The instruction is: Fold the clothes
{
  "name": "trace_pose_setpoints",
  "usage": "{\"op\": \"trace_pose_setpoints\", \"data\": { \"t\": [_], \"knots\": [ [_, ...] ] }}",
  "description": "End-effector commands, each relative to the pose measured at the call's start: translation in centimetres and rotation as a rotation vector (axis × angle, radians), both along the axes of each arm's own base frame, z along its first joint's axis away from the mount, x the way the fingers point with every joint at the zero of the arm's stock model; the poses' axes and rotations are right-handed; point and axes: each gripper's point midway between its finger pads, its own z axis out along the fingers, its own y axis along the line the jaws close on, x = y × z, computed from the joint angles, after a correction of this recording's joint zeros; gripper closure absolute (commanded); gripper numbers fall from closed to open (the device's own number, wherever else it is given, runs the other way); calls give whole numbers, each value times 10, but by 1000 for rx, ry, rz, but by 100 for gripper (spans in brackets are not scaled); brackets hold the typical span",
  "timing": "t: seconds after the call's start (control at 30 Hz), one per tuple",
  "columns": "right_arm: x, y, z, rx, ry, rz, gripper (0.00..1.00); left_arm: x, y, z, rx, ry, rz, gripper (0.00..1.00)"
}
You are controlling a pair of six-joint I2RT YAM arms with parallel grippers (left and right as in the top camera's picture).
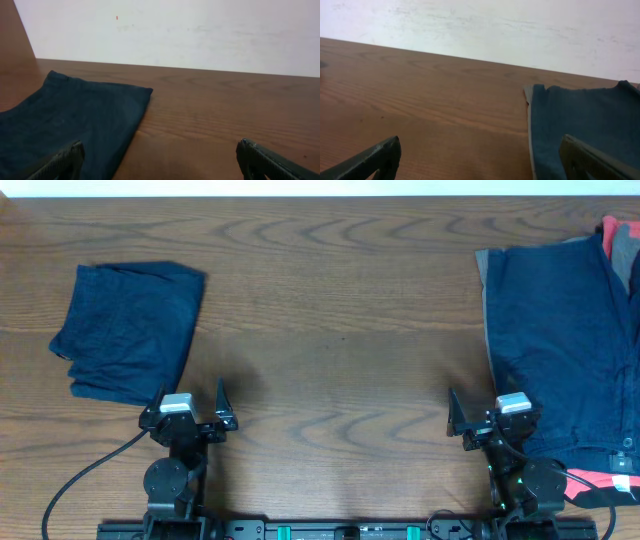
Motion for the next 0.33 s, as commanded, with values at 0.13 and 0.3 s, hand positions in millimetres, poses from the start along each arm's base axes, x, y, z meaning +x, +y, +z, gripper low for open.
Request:
{"op": "trace_pose_setpoints", "data": {
  "t": [0.13,0.3],
  "knots": [
    [0,-1,0,-15,-6,1,1,-1,3,-17,-7,53,15,2],
    [0,-1,0,-15,-7,0,1,-1,3,-17,-7,53,15,2]
  ]
}}
